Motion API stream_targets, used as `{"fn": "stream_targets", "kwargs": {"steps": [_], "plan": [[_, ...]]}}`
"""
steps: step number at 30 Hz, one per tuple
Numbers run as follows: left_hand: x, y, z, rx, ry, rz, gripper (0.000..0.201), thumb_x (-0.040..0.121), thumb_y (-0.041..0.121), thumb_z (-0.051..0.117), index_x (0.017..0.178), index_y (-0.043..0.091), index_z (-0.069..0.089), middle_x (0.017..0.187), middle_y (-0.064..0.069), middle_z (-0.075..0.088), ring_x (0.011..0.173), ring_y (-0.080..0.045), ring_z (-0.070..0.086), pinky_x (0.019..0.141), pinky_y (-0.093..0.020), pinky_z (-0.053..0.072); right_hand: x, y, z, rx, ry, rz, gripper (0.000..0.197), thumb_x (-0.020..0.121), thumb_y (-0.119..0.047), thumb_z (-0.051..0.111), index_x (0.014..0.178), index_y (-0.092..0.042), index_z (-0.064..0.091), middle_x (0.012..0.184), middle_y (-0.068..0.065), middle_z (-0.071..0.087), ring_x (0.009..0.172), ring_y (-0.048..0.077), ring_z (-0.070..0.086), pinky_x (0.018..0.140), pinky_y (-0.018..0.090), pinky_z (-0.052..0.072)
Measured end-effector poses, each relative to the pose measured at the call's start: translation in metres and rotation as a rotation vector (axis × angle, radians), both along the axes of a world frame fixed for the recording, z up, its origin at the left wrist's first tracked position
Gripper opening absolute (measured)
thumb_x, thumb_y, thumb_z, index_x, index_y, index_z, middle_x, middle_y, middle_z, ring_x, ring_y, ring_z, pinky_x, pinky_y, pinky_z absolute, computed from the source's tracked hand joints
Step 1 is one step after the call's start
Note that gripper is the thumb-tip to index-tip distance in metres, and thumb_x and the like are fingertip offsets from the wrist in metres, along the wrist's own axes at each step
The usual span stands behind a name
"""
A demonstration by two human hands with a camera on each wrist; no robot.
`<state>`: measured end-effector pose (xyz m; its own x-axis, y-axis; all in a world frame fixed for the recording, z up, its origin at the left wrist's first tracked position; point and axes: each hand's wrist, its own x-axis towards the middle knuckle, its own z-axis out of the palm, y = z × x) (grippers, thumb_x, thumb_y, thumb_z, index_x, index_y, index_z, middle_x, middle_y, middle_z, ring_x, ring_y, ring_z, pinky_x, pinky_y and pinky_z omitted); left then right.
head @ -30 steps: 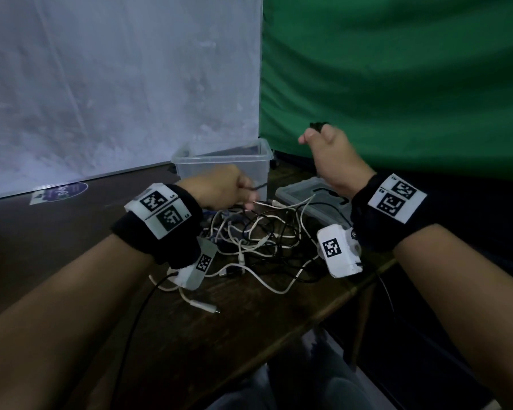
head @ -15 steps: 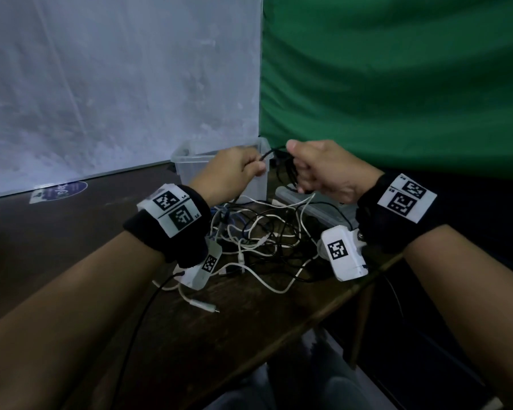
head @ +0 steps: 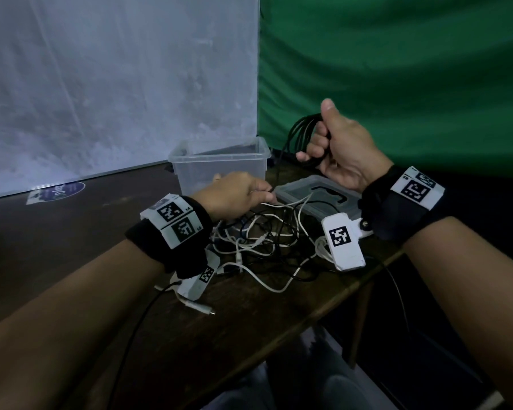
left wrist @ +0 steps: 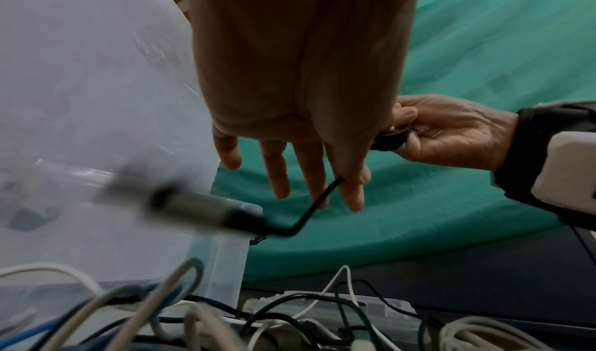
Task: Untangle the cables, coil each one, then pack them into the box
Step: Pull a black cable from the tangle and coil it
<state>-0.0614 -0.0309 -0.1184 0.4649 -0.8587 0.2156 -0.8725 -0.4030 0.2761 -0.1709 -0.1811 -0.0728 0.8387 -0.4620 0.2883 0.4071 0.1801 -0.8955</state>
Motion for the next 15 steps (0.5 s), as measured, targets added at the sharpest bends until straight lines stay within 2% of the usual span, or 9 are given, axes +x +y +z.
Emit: {"fn": "stream_targets", "kwargs": {"steps": [2,4,6,8,9,11,15], "plan": [[0.000,0.000,0.000,-0.009,-0.015,-0.013,0.025,0.096,0.034,0.048,0.107,0.028,0.069,0.107,0.006,0.059,0.116,-0.018,0.049,0.105,-0.046,0.028,0.001,0.002,0.000,0.005,-0.023,-0.036,0.039,0.100,-0.036,0.041,0.067,-0.015,0.038,0.045,-0.004,0.030,0.039,0.009,0.031,0.047,0.027,0.050],[0.001,0.000,0.001,-0.047,0.019,-0.020,0.026,0.096,0.029,0.049,0.107,0.017,0.070,0.100,-0.002,0.059,0.106,-0.021,0.054,0.093,-0.031,0.039,0.003,0.002,-0.002,0.002,-0.042,-0.034,0.033,0.100,-0.032,0.043,0.072,-0.015,0.039,0.047,-0.004,0.031,0.039,0.007,0.031,0.047,0.026,0.049],[0.002,-0.001,0.001,-0.116,0.064,0.024,0.028,0.096,0.026,0.050,0.101,0.008,0.071,0.090,-0.008,0.067,0.087,-0.019,0.061,0.073,-0.025,0.043,0.004,0.001,-0.004,0.001,-0.051,-0.017,0.030,0.101,-0.029,0.041,0.075,-0.016,0.038,0.049,-0.004,0.031,0.040,0.007,0.032,0.047,0.025,0.048],[0.006,-0.002,0.000,-0.221,0.161,0.074,0.025,0.097,0.022,0.051,0.092,0.006,0.069,0.072,-0.005,0.066,0.063,-0.010,0.061,0.061,-0.020,0.045,0.003,0.000,-0.005,-0.011,-0.041,0.001,0.030,0.102,-0.029,0.039,0.075,-0.016,0.037,0.053,-0.003,0.033,0.042,0.007,0.032,0.045,0.023,0.045],[0.008,-0.002,0.000,-0.286,0.249,0.087,0.024,0.097,0.019,0.051,0.085,0.006,0.067,0.068,-0.004,0.065,0.058,-0.009,0.060,0.061,-0.018,0.048,0.003,0.000,-0.005,-0.021,-0.030,0.011,0.030,0.102,-0.029,0.038,0.075,-0.015,0.037,0.057,-0.002,0.035,0.044,0.008,0.033,0.044,0.021,0.043],[0.011,-0.002,0.001,-0.451,0.436,0.094,0.024,0.097,0.011,0.050,0.076,0.008,0.061,0.067,-0.009,0.064,0.055,-0.010,0.062,0.065,-0.022,0.055,0.004,0.001,-0.007,-0.042,-0.001,0.025,0.030,0.102,-0.030,0.038,0.076,-0.015,0.038,0.066,0.000,0.039,0.050,0.009,0.036,0.041,0.020,0.040],[0.009,-0.005,0.009,-0.766,0.722,0.100,0.024,0.099,0.006,0.042,0.079,0.009,0.056,0.069,-0.012,0.061,0.050,-0.007,0.064,0.056,-0.017,0.055,0.010,0.008,-0.014,-0.064,0.064,0.087,0.027,0.101,-0.031,0.039,0.079,-0.016,0.041,0.072,-0.001,0.043,0.053,0.010,0.041,0.040,0.019,0.038]]}}
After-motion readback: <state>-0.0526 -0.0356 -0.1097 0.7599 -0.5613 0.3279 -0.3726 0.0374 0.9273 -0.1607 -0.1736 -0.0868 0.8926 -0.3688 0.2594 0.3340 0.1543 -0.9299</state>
